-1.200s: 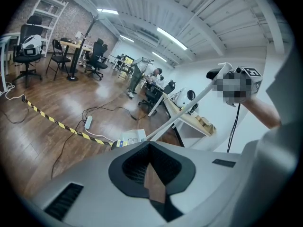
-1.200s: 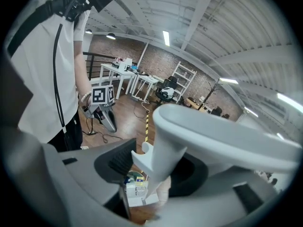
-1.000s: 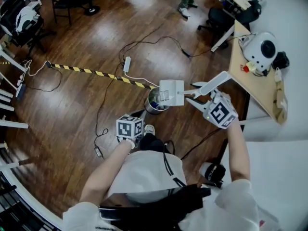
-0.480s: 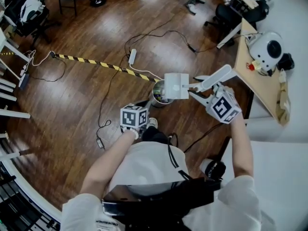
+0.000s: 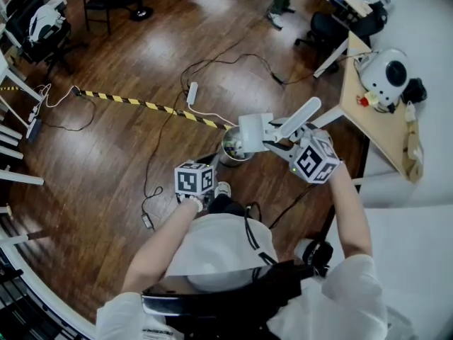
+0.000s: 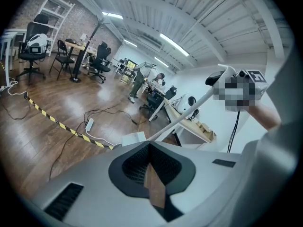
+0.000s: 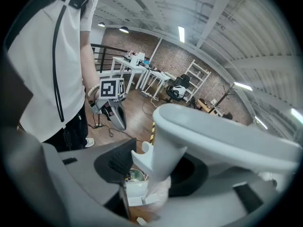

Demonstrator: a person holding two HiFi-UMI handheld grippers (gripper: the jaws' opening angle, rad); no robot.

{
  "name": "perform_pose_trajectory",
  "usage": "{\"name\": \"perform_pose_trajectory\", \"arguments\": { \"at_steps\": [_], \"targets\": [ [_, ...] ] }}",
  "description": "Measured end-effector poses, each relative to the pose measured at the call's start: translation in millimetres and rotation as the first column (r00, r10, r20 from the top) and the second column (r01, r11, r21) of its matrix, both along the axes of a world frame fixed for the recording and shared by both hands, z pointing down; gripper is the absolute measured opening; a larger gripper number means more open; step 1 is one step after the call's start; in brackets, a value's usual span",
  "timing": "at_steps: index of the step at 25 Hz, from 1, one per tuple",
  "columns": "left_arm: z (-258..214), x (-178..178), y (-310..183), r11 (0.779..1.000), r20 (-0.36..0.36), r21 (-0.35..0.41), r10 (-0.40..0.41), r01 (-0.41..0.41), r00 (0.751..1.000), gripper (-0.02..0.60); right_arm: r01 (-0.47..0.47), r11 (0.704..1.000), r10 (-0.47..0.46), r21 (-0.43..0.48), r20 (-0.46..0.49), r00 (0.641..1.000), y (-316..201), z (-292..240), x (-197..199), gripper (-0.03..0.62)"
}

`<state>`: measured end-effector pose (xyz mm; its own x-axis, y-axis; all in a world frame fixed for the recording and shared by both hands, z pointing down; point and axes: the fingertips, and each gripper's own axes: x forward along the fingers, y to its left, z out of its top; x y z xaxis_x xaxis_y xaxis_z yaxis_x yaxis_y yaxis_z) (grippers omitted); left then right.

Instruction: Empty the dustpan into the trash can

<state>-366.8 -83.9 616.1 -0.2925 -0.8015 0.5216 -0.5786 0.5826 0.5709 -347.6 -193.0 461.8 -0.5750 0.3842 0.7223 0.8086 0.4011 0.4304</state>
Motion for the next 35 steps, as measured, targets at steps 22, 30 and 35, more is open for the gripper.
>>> {"name": "perform_pose_trajectory", "arguments": {
  "at_steps": [22,30,35],
  "targets": [
    [10.8,14.3,42.1,0.988,-0.068,0.088,-0.12,0.126,0.99,-0.005,0.241,0.953,-0.23,0.182,-0.079,0.97,82.6,27.2,3.4,0.216],
    [13.2,21.0,72.5,0.982,-0.083,0.113,-0.144,0.153,0.986,-0.005,0.222,0.951,-0.202,0.213,-0.113,0.973,93.5,35.8,1.3,0.216],
    [4.9,25.4,83.3,0.985,-0.067,0.117,-0.123,0.13,0.99,-0.005,0.141,0.971,-0.126,0.192,-0.087,0.988,84.6,37.9,-4.6,0.216]
  ]
}}
